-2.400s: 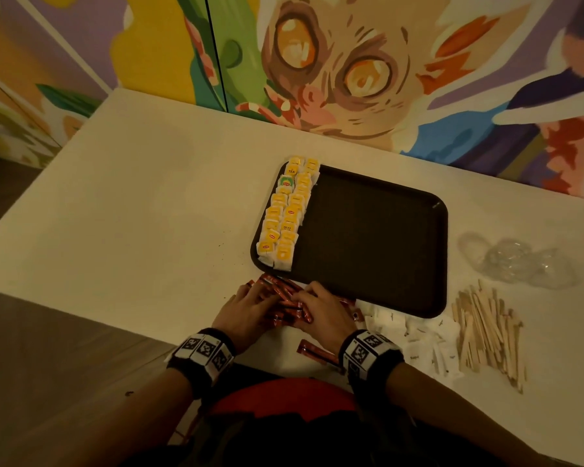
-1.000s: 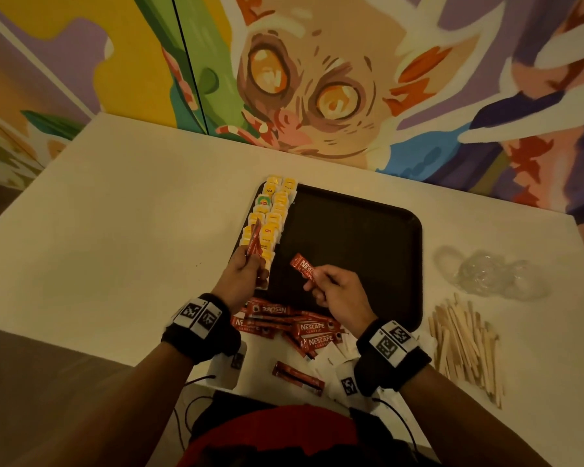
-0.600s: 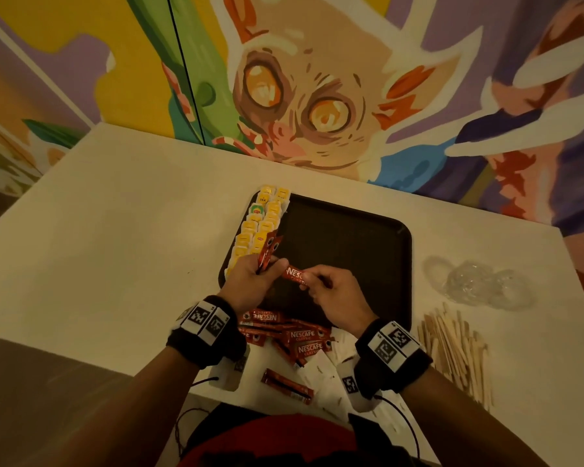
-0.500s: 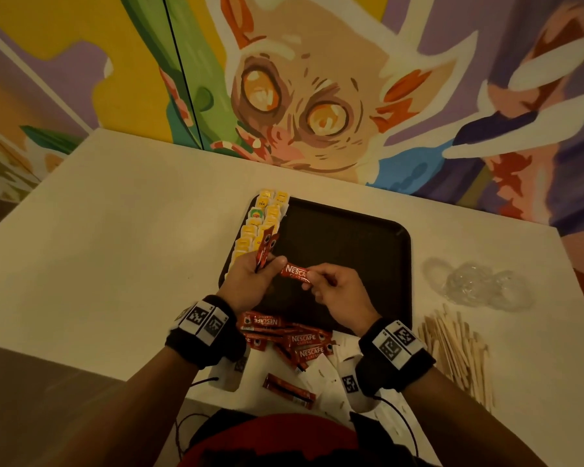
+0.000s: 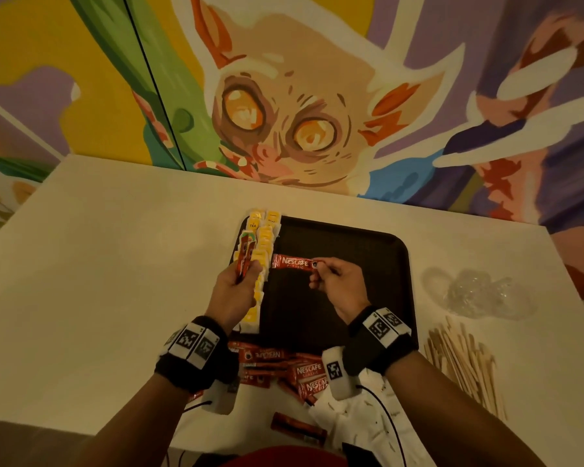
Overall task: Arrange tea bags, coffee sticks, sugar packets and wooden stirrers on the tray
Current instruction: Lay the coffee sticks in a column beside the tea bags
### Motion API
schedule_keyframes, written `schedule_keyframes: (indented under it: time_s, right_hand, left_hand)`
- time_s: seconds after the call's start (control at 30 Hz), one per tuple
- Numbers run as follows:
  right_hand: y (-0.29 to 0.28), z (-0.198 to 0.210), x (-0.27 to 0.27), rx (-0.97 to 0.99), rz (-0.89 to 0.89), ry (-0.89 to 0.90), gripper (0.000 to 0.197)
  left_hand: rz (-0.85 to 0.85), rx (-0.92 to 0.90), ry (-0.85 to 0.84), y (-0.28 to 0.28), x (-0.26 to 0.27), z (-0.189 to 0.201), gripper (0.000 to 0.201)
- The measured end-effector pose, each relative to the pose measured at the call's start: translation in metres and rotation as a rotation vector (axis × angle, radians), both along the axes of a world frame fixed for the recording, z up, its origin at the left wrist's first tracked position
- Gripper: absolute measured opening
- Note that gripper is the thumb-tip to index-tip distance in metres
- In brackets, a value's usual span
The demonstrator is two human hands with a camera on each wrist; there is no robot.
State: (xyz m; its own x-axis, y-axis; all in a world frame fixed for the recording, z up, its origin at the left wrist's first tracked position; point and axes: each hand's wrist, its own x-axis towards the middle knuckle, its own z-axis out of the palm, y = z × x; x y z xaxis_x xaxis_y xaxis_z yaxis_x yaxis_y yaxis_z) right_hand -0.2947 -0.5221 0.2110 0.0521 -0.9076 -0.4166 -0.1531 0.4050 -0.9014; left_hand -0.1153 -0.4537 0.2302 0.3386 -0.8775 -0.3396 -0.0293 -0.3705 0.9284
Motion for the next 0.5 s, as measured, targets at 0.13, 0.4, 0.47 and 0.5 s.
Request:
schedule_keyframes:
  time_s: [0.13, 0.4, 0.47, 0.5]
  right_hand:
    - [-0.043, -0.014, 0.011, 0.050, -0.131, 0.100, 0.017]
    - [-0.118, -0.039, 0.029, 0.133, -0.206, 0.329, 0.017]
    - [-0.131, -0.046, 0.033, 0.182, -0.189, 0.381, 0.018]
    - [-0.136, -0.050, 0.034, 0.209, -0.182, 0.405, 0.020]
  left_hand:
    - [0.054, 0.039, 0.057, 0.000, 0.012, -0.002, 0.015]
    - [0.083, 0.117, 0.087, -0.008, 0.040, -0.012, 0.019]
    - [0.066, 0.127, 0.085, -0.011, 0.043, -0.016, 0.020]
    - [0.062, 0.137, 0.088, -0.013, 0.044, -0.019, 0.021]
